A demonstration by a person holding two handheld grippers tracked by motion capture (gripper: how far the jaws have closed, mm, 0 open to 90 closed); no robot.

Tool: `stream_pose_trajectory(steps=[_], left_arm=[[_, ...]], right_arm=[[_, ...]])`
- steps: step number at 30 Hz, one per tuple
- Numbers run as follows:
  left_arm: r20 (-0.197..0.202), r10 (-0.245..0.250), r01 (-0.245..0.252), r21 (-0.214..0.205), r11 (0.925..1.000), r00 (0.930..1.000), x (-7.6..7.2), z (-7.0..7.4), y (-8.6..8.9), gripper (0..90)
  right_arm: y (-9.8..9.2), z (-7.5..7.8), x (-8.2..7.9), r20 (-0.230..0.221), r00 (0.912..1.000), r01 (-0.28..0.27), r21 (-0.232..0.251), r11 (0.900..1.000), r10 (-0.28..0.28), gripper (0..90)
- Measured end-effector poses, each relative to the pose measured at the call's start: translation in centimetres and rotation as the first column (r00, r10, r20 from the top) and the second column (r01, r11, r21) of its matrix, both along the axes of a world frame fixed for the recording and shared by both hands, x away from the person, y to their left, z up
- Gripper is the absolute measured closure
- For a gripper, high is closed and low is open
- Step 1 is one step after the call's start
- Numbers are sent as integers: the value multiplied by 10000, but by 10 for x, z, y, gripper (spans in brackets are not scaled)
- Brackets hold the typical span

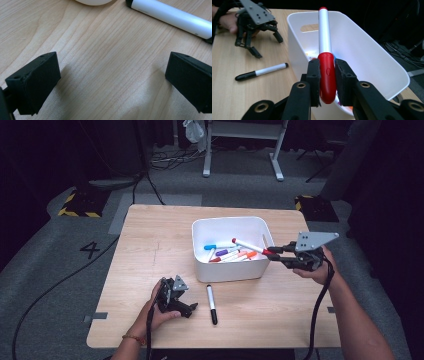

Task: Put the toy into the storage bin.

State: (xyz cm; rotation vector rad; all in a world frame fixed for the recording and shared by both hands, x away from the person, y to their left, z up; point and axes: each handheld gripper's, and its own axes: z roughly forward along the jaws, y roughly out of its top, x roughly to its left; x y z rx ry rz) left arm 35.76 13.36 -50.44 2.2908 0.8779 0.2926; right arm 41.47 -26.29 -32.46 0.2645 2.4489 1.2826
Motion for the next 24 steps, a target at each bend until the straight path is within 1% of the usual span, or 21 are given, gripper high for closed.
stream_pose_trajectory(steps=[2, 4, 6, 10, 12, 14, 19, 21, 23, 24], left_arm=[[-2, 0, 0, 0, 10000, 10000, 0, 0, 0, 0], [-2, 2, -2, -2, 10000, 10000, 0, 0, 0, 0], [0, 1, -1, -1, 10000, 10000, 0, 0, 0, 0], [-1, 1, -1, -2, 10000, 10000, 0, 0, 0, 0], [-2, -1, 1, -2, 10000, 10000, 0, 0, 0, 0], [-2, 0, 0, -3, 10000, 10000, 0, 0, 0, 0], [-2, -1, 1, -2, 10000, 10000, 0, 0, 0, 0], [-2, 0, 0, -1, 10000, 10000, 0, 0, 0, 0], [-2, -3, 3, 0, 10000, 10000, 0, 0, 0, 0], [-1, -2, 2, 0, 10000, 10000, 0, 0, 0, 0]], right_arm=[[1, 3, 12, -143, 9999, 83, -72, 9999, -84, 753], [3, 4, 23, -217, 9997, 89, -330, 9994, -97, 753], [6, 3, 36, -471, 9989, 57, -528, 9986, -82, 753], [15, -1, 53, -791, 9967, -220, -844, 9962, 153, 753], [20, -3, 58, -983, 9945, -439, -923, 9948, 348, 753], [27, -6, 63, -1088, 9932, -532, -1143, 9920, 407, 753], [44, -16, 71, -1476, 9866, -981, -1917, 9765, 701, 752], [50, -19, 73, -1587, 9846, -1075, -2144, 9708, 739, 752], [55, -21, 75, -1780, 9799, -1307, -2341, 9634, 897, 752], [57, -22, 76, -1826, 9789, -1353, -2399, 9613, 922, 753]])
